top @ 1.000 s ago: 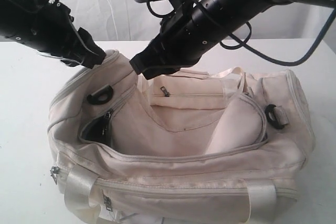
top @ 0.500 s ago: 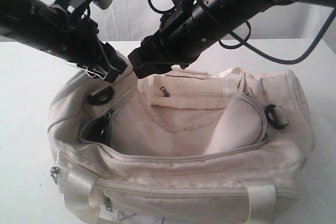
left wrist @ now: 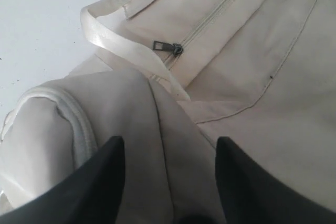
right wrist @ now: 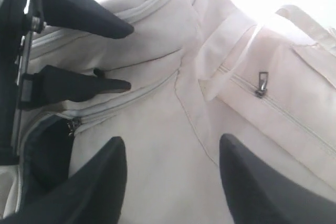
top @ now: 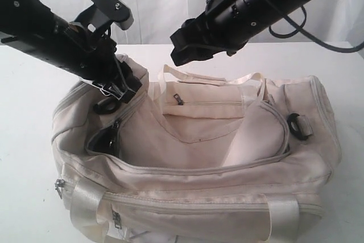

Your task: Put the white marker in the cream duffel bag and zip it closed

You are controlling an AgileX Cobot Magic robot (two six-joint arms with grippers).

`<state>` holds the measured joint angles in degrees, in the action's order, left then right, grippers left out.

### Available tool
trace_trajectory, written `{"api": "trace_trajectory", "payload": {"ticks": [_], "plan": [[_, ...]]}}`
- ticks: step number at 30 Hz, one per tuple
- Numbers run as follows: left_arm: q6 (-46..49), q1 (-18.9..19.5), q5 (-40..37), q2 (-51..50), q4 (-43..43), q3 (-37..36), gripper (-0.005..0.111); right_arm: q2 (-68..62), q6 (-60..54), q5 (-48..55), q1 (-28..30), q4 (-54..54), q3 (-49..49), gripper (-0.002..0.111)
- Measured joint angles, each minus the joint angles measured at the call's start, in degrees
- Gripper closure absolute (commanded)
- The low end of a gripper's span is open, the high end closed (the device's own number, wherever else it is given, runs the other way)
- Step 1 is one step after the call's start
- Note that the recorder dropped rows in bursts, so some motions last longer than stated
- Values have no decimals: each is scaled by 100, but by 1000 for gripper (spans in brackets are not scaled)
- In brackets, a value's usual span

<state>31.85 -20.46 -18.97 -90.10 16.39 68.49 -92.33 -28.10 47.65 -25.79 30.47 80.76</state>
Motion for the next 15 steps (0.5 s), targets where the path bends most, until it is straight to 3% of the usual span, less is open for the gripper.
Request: {"api": "trace_trajectory", "payload": {"ticks": [7, 15], "plan": [[-242, 0, -148, 72, -706, 0, 50, 134, 0, 179, 118, -46, 0, 57], [-288, 0, -175, 690, -862, 0, 50, 147, 0, 241, 118, -46, 0, 58]]}}
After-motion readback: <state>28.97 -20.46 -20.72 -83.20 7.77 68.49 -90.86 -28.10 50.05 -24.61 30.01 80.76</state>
